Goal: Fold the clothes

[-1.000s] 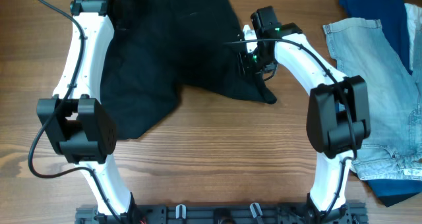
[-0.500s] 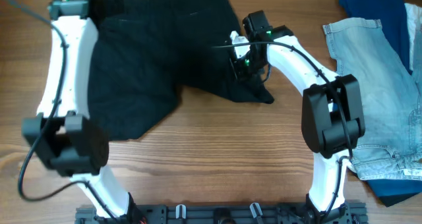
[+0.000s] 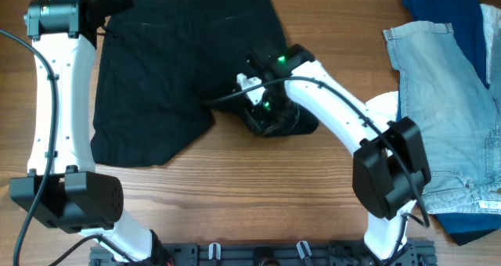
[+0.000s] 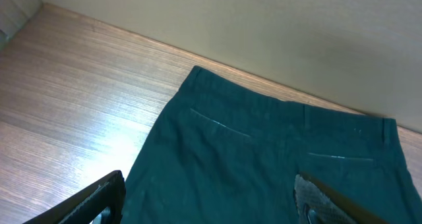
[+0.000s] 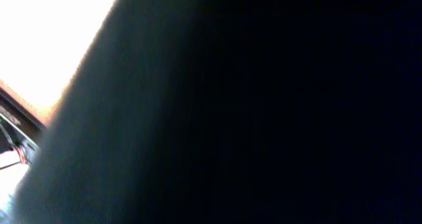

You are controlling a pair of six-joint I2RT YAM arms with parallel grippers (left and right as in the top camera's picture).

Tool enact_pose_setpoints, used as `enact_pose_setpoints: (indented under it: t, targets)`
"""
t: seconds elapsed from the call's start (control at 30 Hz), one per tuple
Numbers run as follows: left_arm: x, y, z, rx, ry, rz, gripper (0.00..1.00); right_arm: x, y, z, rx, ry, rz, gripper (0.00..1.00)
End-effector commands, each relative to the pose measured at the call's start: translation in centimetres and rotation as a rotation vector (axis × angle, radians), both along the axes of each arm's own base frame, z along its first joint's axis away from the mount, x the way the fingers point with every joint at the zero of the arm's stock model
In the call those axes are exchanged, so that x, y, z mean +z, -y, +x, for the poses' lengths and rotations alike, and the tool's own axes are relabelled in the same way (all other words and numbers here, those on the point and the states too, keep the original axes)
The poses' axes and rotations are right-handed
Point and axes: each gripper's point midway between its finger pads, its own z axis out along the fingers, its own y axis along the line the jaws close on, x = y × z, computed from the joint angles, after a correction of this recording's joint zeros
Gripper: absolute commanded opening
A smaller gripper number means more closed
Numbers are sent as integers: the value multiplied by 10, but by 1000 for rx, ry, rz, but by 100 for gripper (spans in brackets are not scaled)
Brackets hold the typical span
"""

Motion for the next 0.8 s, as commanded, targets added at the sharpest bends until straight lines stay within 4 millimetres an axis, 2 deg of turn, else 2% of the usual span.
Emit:
enact_pose_setpoints:
  t: [0.0,0.07,0.1,0.13,0.17,0.2,0.37,0.43,0.53,0.6,0.67,0.77]
  targets:
    - [8,3,1,-6,23,-21,82,-1,-6,-13,39,-3,-27,7]
    - [8,3,1,-6,23,-21,83,-1,-10,-20,55,-9,-33,19]
    - [8,3,1,-6,23,-21,83,-1,-11,-23,63,-12,-35,30]
    - [8,3,1,-6,23,-20,83,-1,-13,-25,69,-14,-36,55]
    - [8,3,1,-6,23,-21,84,0,-14,-26,72,-18,-30,74]
    - [8,3,1,-6,23,-21,84,1,-16,-27,72,-24,-19,82]
    - [8,3,1,-6,23,-21,84,8,-37,-28,94,-37,108,84]
    - [8,3,1,-6,23,-21,84,9,-43,-20,94,-5,134,79]
    - [8,3,1,-6,23,-21,84,15,-51,0,67,68,186,76]
    - [8,3,1,-6,23,-21,84,28,-53,20,34,137,228,76]
    - [7,3,1,-6,21,-21,84,48,-48,41,-13,201,268,76]
    - [7,3,1,-6,21,-21,84,66,-30,63,-69,271,283,77]
